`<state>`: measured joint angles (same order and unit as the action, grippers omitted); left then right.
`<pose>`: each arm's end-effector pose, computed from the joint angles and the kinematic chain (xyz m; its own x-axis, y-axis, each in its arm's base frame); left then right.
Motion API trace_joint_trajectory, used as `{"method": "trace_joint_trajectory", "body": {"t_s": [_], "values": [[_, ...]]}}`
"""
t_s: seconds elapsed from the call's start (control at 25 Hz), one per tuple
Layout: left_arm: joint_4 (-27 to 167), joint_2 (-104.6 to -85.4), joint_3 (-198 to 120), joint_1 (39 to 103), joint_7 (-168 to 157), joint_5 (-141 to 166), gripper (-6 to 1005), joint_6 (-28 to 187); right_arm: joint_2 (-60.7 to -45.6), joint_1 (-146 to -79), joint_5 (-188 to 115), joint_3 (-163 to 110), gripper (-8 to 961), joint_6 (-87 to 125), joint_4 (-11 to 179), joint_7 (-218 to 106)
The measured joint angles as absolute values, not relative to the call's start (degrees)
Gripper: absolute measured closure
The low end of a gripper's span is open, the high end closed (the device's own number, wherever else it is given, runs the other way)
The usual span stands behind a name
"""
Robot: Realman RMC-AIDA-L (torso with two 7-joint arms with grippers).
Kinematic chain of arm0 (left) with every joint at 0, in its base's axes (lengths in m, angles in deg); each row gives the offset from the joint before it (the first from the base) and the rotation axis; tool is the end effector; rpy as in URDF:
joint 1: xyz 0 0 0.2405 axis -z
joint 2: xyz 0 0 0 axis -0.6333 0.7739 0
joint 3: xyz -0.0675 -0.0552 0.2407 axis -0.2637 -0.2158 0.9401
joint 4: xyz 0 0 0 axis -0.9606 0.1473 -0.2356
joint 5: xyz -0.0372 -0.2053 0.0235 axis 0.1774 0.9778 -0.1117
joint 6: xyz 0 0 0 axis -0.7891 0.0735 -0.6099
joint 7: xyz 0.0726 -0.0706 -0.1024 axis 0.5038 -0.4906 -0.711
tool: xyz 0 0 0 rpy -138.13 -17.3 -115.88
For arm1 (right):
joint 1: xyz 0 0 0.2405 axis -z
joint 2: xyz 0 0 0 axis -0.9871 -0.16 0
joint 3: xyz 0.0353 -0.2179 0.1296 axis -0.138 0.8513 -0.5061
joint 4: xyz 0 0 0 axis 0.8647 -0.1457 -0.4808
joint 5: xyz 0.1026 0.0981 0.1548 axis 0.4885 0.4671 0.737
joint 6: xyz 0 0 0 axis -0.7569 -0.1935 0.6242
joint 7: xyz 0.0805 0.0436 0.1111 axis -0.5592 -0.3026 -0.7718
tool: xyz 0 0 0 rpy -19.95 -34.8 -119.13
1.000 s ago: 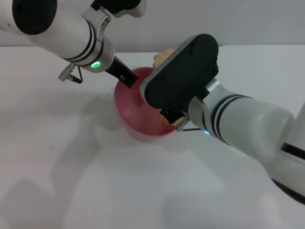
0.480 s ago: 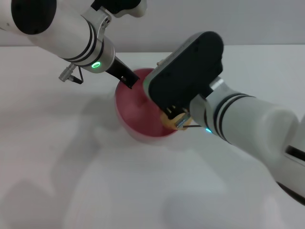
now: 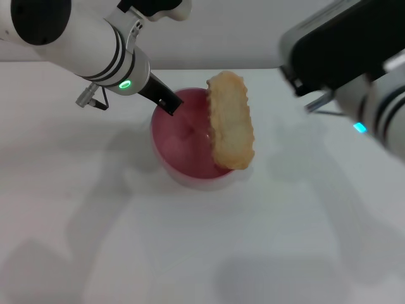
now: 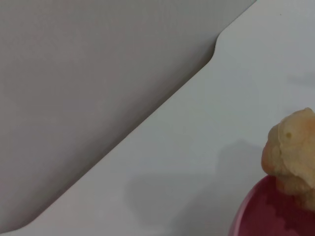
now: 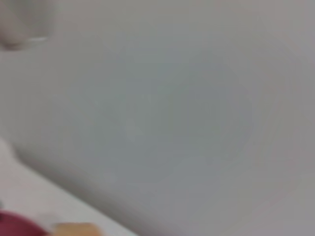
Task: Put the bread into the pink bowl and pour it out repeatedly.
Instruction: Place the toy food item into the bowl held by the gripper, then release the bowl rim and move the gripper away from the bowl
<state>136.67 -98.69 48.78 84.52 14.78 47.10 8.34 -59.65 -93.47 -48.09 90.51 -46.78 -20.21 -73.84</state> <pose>-0.1230 0.4179 -0.0362 0.8517 0.5166 -0.0876 0.3450 -0.6786 -0.6484 0.1072 0.3148 -0.0056 0.9251 -0.3250 -0.1964 -0.2976 -0.2993 -0.9066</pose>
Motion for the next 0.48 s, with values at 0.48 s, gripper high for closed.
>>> {"method": "trace_joint_trajectory", "body": {"t_s": [0.48], "values": [[135.9, -98.64, 48.7, 84.5, 15.2, 47.0, 956, 9.1, -59.97, -80.9, -40.8, 73.6, 421, -34.5, -25.1, -74.0]]}}
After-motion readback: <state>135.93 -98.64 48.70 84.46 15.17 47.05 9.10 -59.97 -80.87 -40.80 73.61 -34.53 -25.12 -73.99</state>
